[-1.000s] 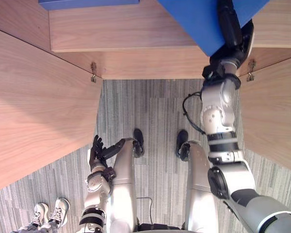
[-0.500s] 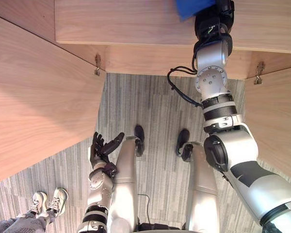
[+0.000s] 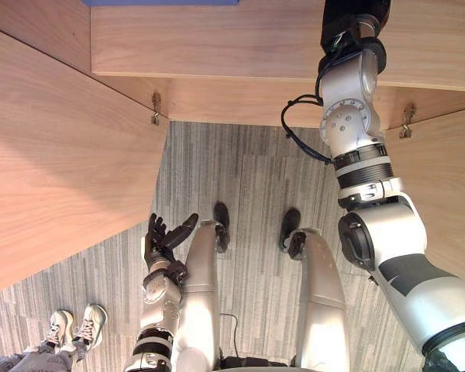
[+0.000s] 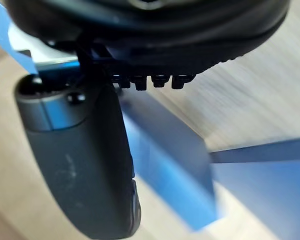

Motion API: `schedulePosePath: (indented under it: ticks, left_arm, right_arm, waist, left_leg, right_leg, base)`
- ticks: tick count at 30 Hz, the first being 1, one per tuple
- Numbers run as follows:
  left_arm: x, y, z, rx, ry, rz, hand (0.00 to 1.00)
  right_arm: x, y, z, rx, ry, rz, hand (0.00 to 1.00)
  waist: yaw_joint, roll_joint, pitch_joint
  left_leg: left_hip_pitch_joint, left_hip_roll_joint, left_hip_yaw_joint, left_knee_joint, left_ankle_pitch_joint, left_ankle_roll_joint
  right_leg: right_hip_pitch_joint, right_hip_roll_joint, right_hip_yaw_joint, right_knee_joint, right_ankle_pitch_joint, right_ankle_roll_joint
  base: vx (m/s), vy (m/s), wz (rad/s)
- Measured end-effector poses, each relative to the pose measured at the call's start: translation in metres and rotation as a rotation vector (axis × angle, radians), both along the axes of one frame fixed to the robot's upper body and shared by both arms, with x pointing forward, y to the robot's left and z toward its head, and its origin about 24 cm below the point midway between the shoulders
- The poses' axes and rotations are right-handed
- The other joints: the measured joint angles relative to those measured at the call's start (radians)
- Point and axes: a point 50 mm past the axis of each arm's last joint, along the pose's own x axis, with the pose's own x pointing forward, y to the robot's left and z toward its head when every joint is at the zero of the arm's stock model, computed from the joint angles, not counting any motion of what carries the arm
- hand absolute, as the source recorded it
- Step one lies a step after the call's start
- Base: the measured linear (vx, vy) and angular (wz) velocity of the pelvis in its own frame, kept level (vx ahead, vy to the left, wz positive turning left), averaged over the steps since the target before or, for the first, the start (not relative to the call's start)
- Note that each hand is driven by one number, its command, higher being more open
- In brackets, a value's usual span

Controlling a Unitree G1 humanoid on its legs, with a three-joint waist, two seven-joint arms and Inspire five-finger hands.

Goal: Walk over to the cabinet, pick up the folder, carry it to the office cabinet, place the folder inside the office cabinet, then close the office cabinet door

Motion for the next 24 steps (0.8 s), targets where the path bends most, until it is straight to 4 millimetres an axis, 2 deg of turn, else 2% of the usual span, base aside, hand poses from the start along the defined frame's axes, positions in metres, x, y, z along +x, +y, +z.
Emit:
schedulePosePath:
  ticks: [1, 2, 3, 4, 5, 7, 9, 13, 15, 17, 20, 24]
  left_arm:
    - [-0.001, 0.001, -0.001, 0.004, 0.005, 0.000, 1.00]
    - [-0.001, 0.001, -0.003, 0.008, 0.009, -0.008, 1.00]
    - [-0.001, 0.001, -0.003, 0.008, 0.008, -0.010, 1.00]
    - [-0.002, 0.001, -0.004, 0.009, 0.010, -0.017, 1.00]
    - [-0.002, 0.002, -0.005, 0.011, 0.015, -0.021, 1.00]
    - [-0.005, 0.002, -0.010, 0.020, 0.033, -0.044, 1.00]
    - [-0.007, 0.004, -0.013, 0.028, 0.048, -0.053, 1.00]
    - [-0.010, 0.005, -0.020, 0.030, 0.075, -0.071, 1.00]
    - [-0.011, 0.005, -0.021, 0.029, 0.081, -0.077, 1.00]
    - [-0.011, 0.006, -0.022, 0.029, 0.082, -0.085, 1.00]
    - [-0.012, 0.005, -0.023, 0.026, 0.087, -0.088, 1.00]
    - [-0.015, 0.007, -0.028, 0.024, 0.112, -0.090, 1.00]
  right_arm:
    - [0.000, 0.000, -0.003, -0.072, -0.004, -0.013, 1.00]
    - [0.001, -0.002, -0.009, -0.226, -0.007, -0.043, 1.00]
    - [0.002, -0.002, -0.010, -0.253, -0.006, -0.050, 1.00]
    - [0.003, -0.007, -0.016, -0.355, 0.003, -0.079, 1.00]
    - [0.003, -0.010, -0.021, -0.417, 0.009, -0.103, 0.00]
    - [0.006, -0.023, -0.040, -0.676, 0.049, -0.202, 0.00]
    - [0.006, -0.030, -0.049, -0.839, 0.066, -0.264, 0.00]
    - [0.006, -0.045, -0.049, -0.980, 0.080, -0.324, 0.00]
    - [0.008, -0.048, -0.051, -0.988, 0.097, -0.299, 0.00]
    - [0.010, -0.049, -0.055, -0.919, 0.123, -0.219, 0.00]
    - [0.011, -0.051, -0.066, -0.735, 0.160, -0.070, 0.00]
    - [0.012, -0.043, -0.074, -0.542, 0.179, 0.020, 0.00]
  waist:
    - [-0.003, 0.000, 0.000]
    - [-0.008, 0.000, 0.000]
    - [-0.008, 0.000, 0.000]
    - [-0.009, 0.000, 0.000]
    - [-0.009, 0.000, 0.000]
    - [-0.012, -0.002, -0.001]
    - [-0.019, -0.003, -0.001]
    - [-0.022, -0.005, -0.003]
    - [-0.022, -0.007, -0.004]
    - [-0.020, -0.007, -0.004]
    - [-0.016, -0.008, -0.004]
    - [-0.018, -0.008, -0.005]
  left_leg:
    - [0.002, 0.002, 0.002, -0.004, 0.000, 0.000]
    - [0.007, 0.002, 0.009, -0.012, 0.001, 0.001]
    - [0.008, 0.003, 0.010, -0.013, 0.001, 0.001]
    - [0.014, 0.003, 0.016, -0.022, 0.002, 0.004]
    - [0.019, 0.003, 0.020, -0.028, 0.003, 0.004]
    - [0.044, 0.003, 0.031, -0.050, 0.004, 0.007]
    - [0.054, 0.003, 0.036, -0.064, 0.005, 0.008]
    - [0.077, 0.003, 0.046, -0.085, 0.007, 0.011]
    - [0.080, 0.004, 0.050, -0.088, 0.007, 0.011]
    - [0.081, 0.006, 0.056, -0.089, 0.007, 0.011]
    - [0.083, 0.008, 0.063, -0.090, 0.007, 0.011]
    - [0.087, 0.011, 0.067, -0.091, 0.007, 0.011]
  right_leg:
    - [0.002, 0.002, 0.001, -0.005, 0.002, 0.000]
    - [0.003, 0.002, 0.004, -0.011, 0.005, -0.001]
    - [0.003, 0.002, 0.004, -0.013, 0.005, -0.001]
    - [0.006, 0.002, 0.006, -0.021, 0.009, -0.001]
    - [0.010, 0.002, 0.007, -0.026, 0.010, -0.001]
    - [0.035, 0.001, 0.009, -0.047, 0.014, 0.002]
    - [0.046, 0.001, 0.009, -0.064, 0.020, 0.004]
    - [0.069, 0.000, 0.008, -0.088, 0.025, 0.006]
    - [0.072, -0.001, 0.008, -0.091, 0.025, 0.006]
    - [0.072, -0.002, 0.008, -0.092, 0.025, 0.006]
    - [0.073, -0.003, 0.008, -0.093, 0.025, 0.006]
    - [0.078, -0.002, 0.008, -0.103, 0.028, 0.007]
  base:
    - [-0.02, -0.034, -0.07]
    - [-0.01, -0.024, -0.06]
    - [-0.01, -0.027, -0.06]
    - [0.00, -0.016, -0.03]
    - [0.01, -0.018, -0.03]
    - [0.00, 0.000, 0.00]
    - [0.02, 0.000, -0.04]
    - [0.00, 0.000, -0.01]
    - [0.00, -0.017, 0.00]
    - [0.00, 0.000, 0.00]
    - [-0.02, -0.023, 0.00]
    - [-0.03, -0.021, -0.01]
